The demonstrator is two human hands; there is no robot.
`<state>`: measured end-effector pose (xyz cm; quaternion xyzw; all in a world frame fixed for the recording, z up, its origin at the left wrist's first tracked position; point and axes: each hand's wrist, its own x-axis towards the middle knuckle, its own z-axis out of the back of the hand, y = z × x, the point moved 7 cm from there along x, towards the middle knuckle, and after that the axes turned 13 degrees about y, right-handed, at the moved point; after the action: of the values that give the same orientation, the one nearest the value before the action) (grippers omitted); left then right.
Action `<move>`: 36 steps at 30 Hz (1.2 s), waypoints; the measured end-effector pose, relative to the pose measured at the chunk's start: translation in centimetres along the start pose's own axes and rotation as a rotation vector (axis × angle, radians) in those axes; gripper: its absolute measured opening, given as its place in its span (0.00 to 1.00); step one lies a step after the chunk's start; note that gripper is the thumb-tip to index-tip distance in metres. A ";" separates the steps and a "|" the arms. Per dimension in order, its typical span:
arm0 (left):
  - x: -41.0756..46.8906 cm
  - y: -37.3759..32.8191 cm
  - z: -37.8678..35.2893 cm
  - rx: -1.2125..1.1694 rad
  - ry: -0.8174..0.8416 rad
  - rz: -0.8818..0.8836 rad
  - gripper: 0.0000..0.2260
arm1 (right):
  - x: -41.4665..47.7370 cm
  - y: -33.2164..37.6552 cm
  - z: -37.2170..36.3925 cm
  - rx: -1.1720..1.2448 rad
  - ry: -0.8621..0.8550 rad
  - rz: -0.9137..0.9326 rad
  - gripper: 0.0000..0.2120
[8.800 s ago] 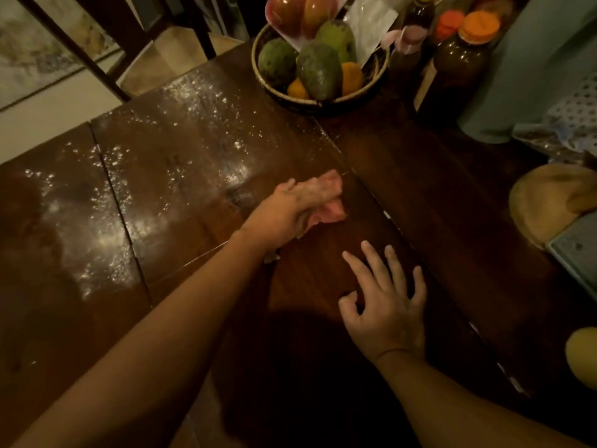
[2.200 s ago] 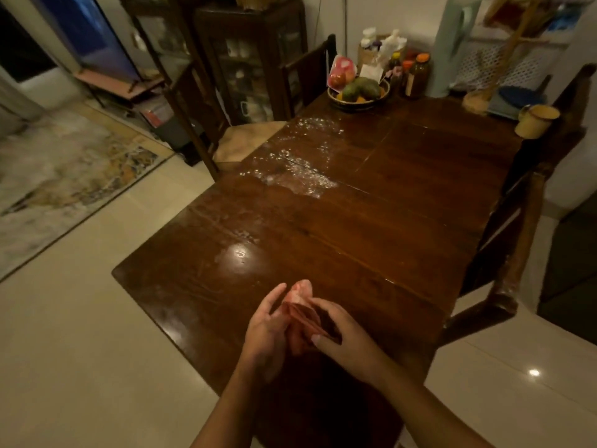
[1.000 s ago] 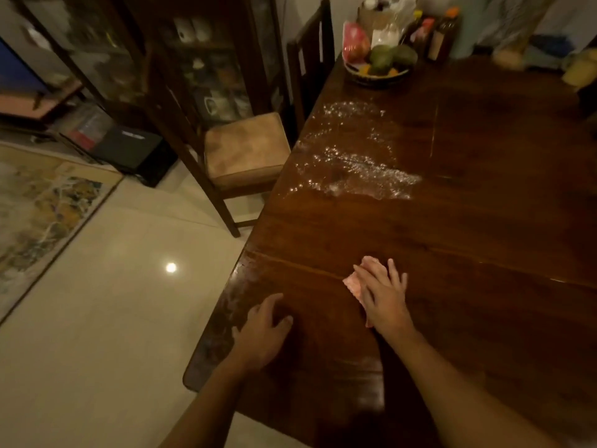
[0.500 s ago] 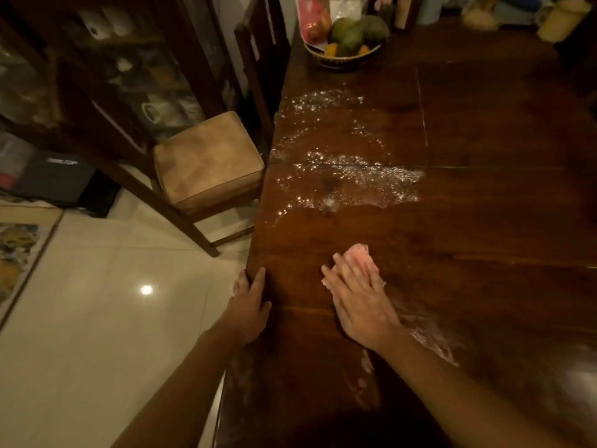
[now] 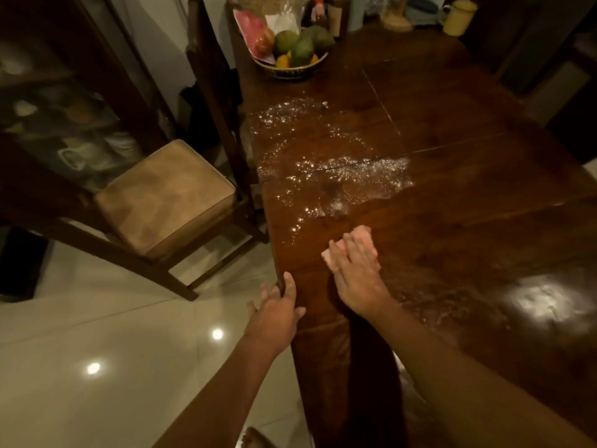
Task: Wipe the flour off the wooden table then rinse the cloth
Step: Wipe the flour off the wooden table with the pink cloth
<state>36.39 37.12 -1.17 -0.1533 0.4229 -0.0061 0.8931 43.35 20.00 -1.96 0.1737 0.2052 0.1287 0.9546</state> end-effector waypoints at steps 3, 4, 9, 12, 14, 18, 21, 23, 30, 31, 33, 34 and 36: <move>0.0 1.6 0.8 0.118 0.014 -0.046 0.31 | -2.7 1.3 -0.9 -0.031 0.029 0.161 0.25; 0.1 2.3 1.4 0.145 0.008 -0.060 0.30 | -3.4 0.7 -0.9 -0.062 -0.015 0.107 0.26; 1.6 3.1 5.6 0.147 -0.093 -0.235 0.27 | -4.7 -2.2 -0.8 -0.075 -0.153 -0.371 0.36; 4.5 3.1 8.9 0.112 -0.110 -0.275 0.28 | -2.5 -1.3 -1.0 -0.078 -0.130 -0.333 0.33; 6.1 2.9 10.9 0.126 -0.110 -0.278 0.27 | -0.7 -0.7 -0.4 0.075 -0.157 -0.228 0.24; 8.2 2.5 14.1 0.163 -0.081 -0.281 0.25 | 1.7 0.2 3.7 0.468 -0.451 -0.142 0.13; 9.8 2.0 15.7 0.214 -0.051 -0.303 0.25 | 6.0 1.7 6.2 0.584 -0.507 -0.117 0.14; 10.9 1.6 16.4 0.268 -0.047 -0.307 0.26 | 9.4 2.8 5.7 0.476 -0.403 -0.147 0.18; 13.4 1.3 19.0 0.360 -0.099 -0.266 0.33 | 8.3 4.1 1.6 -0.140 -0.019 0.226 0.22; 13.4 1.2 19.2 0.374 -0.095 -0.261 0.33 | 7.8 3.3 1.6 -0.160 0.029 0.222 0.22; 13.6 1.2 19.4 0.440 -0.089 -0.252 0.33 | 8.7 1.4 2.5 -0.133 -0.003 0.062 0.23; 13.8 1.1 19.5 0.484 -0.083 -0.251 0.33 | 9.7 0.7 3.1 -0.059 -0.061 -0.076 0.23; 13.9 1.0 19.4 0.560 -0.076 -0.257 0.33 | 11.7 1.1 4.0 0.061 -0.199 -0.299 0.24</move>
<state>59.95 41.36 -0.39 0.0466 0.3483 -0.2295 0.9077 55.20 23.54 -2.19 0.1817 0.1371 -0.0388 0.9730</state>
